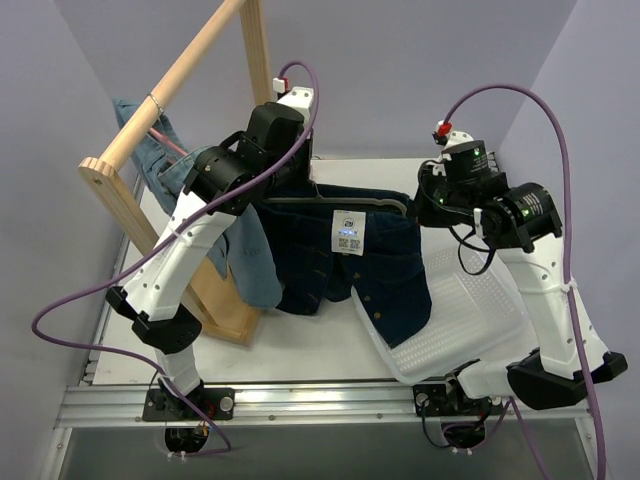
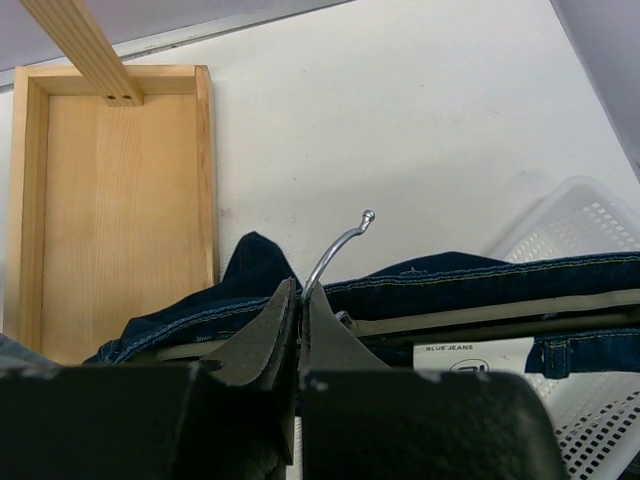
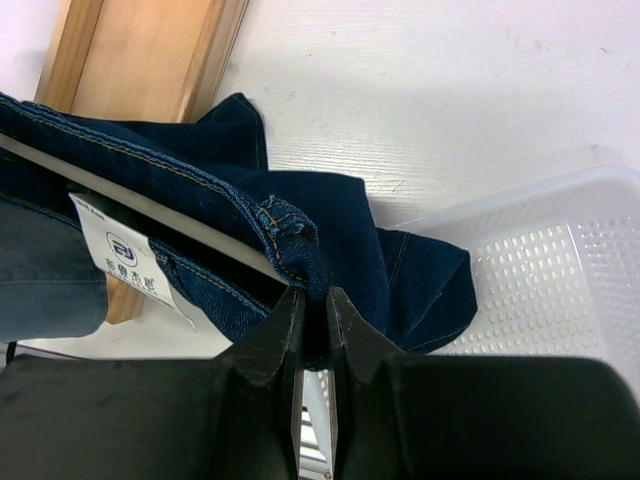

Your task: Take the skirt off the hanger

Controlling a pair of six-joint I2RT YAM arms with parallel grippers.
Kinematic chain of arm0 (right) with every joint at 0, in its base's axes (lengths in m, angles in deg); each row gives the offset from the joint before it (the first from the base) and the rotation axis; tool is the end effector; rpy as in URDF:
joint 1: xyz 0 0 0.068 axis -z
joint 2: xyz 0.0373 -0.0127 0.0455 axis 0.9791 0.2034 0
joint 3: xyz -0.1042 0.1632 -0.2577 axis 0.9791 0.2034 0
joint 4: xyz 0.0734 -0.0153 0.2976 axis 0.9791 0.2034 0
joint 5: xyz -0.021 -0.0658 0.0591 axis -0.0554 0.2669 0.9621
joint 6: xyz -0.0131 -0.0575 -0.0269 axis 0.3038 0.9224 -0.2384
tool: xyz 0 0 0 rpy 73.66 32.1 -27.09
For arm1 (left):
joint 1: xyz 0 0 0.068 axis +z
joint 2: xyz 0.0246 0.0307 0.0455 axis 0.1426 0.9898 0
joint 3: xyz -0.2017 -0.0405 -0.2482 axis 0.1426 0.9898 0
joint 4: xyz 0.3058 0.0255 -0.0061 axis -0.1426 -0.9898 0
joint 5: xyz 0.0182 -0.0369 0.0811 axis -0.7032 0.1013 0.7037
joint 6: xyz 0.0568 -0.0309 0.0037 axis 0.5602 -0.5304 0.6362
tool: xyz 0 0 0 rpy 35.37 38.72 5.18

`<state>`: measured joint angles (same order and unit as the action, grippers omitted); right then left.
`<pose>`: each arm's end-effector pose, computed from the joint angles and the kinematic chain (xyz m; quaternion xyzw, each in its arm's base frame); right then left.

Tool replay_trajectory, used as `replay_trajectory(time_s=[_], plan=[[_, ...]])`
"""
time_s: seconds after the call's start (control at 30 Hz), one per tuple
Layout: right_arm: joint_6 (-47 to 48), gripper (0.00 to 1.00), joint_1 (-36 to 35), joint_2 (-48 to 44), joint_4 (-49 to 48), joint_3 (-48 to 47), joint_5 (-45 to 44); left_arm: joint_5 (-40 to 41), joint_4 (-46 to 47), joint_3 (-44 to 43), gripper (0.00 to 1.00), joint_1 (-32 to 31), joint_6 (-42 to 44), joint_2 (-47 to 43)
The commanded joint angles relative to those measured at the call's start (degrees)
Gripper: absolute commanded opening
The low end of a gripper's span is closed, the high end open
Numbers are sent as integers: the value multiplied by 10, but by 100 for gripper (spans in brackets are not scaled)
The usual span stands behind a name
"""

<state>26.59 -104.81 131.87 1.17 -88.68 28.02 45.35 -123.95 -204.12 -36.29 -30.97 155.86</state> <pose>0.2543 0.1260 0.5572 -0.0265 0.8592 0.2049 0.4682 0.2998 -0.2715 0.5767 0.1067 0.8533 -0.1380 0.4914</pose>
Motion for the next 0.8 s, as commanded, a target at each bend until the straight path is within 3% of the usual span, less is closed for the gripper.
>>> replay_trajectory(time_s=[0.0, 0.53, 0.77], plan=[[7, 0, 25, -25, 88, 20, -67, 87, 2, -41, 2, 27, 24, -27], [4, 0, 65, -66, 48, 36, 38, 9, 39, -2, 2, 60, -31, -81], [-5, 0, 67, -66, 3, 55, 71, -71, 66, 2, 2, 82, -89, -87]])
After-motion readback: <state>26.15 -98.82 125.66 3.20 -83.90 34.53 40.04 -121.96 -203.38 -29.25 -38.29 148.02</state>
